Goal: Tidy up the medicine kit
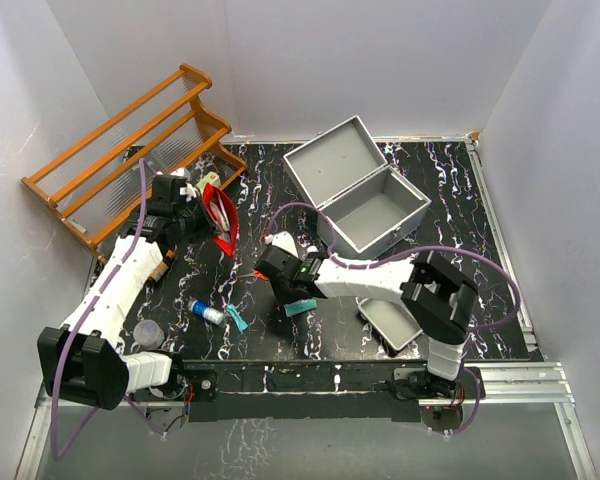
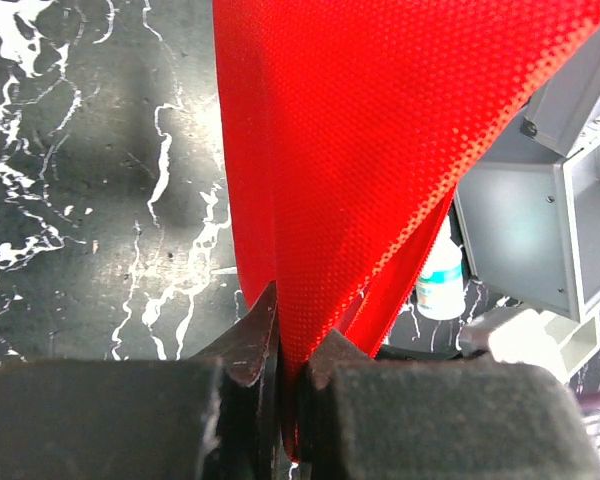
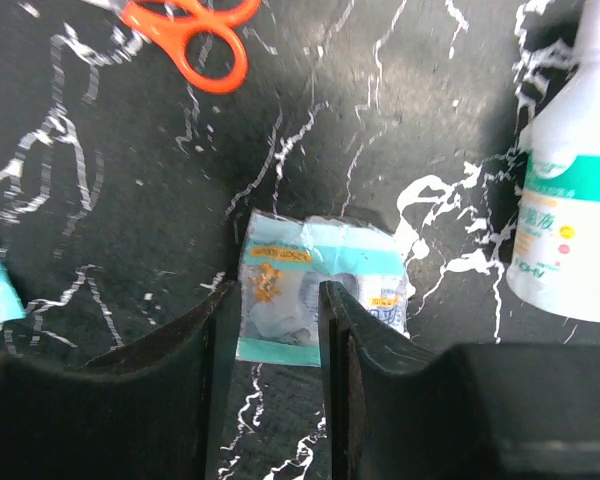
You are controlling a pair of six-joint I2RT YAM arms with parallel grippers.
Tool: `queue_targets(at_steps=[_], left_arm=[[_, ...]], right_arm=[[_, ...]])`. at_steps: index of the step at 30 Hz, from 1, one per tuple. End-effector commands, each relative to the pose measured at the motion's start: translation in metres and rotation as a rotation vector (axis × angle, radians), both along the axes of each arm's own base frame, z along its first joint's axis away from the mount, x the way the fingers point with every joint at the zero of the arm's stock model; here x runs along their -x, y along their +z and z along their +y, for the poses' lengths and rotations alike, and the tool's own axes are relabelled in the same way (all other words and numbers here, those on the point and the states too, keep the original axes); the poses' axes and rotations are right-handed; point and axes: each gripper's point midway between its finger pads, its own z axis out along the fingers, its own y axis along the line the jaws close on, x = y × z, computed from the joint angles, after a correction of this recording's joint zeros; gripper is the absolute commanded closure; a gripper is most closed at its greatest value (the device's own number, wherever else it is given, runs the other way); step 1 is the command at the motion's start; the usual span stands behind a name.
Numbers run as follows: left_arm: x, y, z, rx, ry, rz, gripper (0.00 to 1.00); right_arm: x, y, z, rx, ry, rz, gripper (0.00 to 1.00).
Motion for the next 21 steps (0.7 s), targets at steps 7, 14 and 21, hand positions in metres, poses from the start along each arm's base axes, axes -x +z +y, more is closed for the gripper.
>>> queue_targets(at_steps=[7, 14, 21], left_arm=[[0.001, 0.015, 0.019, -0.05, 0.079, -0.056, 1.0], [0.001, 0.014, 0.017, -0.047, 0.066, -0.052, 1.0], [0.001, 0.012, 0.015, -0.038, 0.054, -0.048, 1.0]], right_arm=[[0.003, -0.018, 0.002, 0.075, -0.006, 0.026, 0.63], [0.007, -0.044, -0.007, 0.151, -0.018, 0.05, 0.67], [0.01, -0.064, -0.018, 0.218, -0.033, 0.069, 0.87]])
